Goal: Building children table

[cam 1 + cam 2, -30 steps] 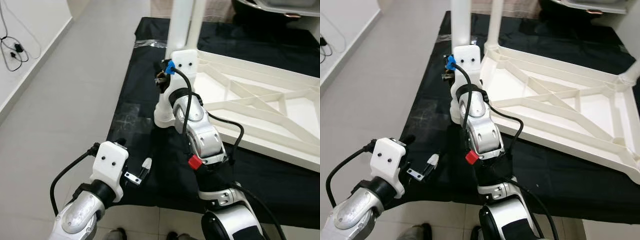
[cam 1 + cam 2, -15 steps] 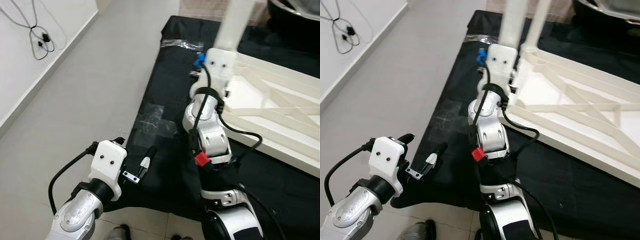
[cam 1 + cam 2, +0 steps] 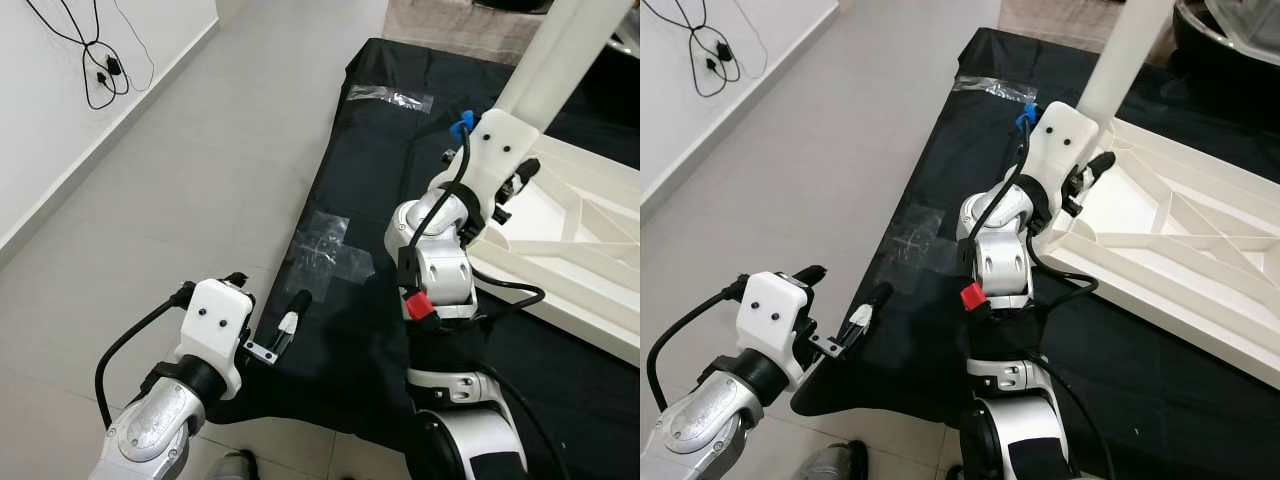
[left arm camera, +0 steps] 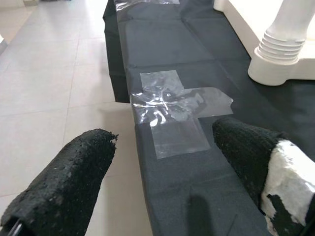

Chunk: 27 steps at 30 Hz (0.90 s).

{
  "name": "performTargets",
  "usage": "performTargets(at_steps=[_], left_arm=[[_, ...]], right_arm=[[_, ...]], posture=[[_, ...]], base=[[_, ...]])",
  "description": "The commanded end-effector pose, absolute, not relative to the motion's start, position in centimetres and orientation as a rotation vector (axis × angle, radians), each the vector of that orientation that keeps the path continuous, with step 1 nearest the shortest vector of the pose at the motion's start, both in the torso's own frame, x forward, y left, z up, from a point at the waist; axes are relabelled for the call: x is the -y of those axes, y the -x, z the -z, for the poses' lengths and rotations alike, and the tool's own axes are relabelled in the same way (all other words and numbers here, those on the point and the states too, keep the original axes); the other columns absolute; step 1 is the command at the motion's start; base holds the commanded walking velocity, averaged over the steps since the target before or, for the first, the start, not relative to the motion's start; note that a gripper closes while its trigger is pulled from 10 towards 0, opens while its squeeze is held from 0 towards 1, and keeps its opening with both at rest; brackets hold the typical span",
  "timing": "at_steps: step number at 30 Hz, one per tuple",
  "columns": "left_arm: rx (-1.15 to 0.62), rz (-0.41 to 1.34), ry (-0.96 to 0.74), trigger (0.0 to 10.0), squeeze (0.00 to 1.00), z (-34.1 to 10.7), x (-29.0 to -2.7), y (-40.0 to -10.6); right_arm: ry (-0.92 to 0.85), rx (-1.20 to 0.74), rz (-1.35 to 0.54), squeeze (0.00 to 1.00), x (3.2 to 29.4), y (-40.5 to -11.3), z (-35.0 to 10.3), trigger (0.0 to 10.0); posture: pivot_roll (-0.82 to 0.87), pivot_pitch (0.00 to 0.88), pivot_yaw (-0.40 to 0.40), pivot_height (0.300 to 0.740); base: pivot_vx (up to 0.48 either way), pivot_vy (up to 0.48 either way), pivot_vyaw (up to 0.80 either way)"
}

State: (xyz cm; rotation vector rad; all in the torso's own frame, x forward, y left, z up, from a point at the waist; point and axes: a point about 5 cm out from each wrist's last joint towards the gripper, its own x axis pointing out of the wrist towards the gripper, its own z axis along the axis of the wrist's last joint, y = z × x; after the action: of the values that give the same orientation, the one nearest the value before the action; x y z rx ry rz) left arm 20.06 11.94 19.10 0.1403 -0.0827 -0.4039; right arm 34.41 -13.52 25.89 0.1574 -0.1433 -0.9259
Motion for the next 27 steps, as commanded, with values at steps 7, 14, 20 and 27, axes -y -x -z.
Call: performTargets(at_steps=[7, 14, 20, 27], left_arm=[[0.065, 0.405, -0.154, 10.0, 0.00, -18.7, -12.1, -20.1], [0.067, 0.410, -0.160, 10.0, 0.00, -18.7, -12.1, -20.1], [0.067, 0.409, -0.169, 10.0, 0.00, -18.7, -12.4, -20.3], [0.067, 0.411, -0.172, 10.0, 0.00, -18.7, -12.4, -20.4]], right_arm=[[-0.207, -0.264, 0.988, 0.00, 10.5, -33.9, -19.5, 10.0], [-0.273, -0.201, 1.159, 0.00, 14.2, -34.0, -20.0, 10.0], [-0.243, -0.164, 1.241, 0.00, 17.0, -33.4, -19.7, 10.0], [-0.249, -0.183, 1.210, 0.00, 16.0, -33.3, -19.2, 10.0]], posture=[[0.17, 0.259, -0.066, 0.740], [0.17, 0.257, -0.061, 0.740], [0.16, 0.260, -0.053, 0.740], [0.17, 0.258, -0.050, 0.740]], base=[[0.000, 0.000, 0.00], [0.000, 0.000, 0.00], [0.000, 0.000, 0.00], [0.000, 0.000, 0.00]])
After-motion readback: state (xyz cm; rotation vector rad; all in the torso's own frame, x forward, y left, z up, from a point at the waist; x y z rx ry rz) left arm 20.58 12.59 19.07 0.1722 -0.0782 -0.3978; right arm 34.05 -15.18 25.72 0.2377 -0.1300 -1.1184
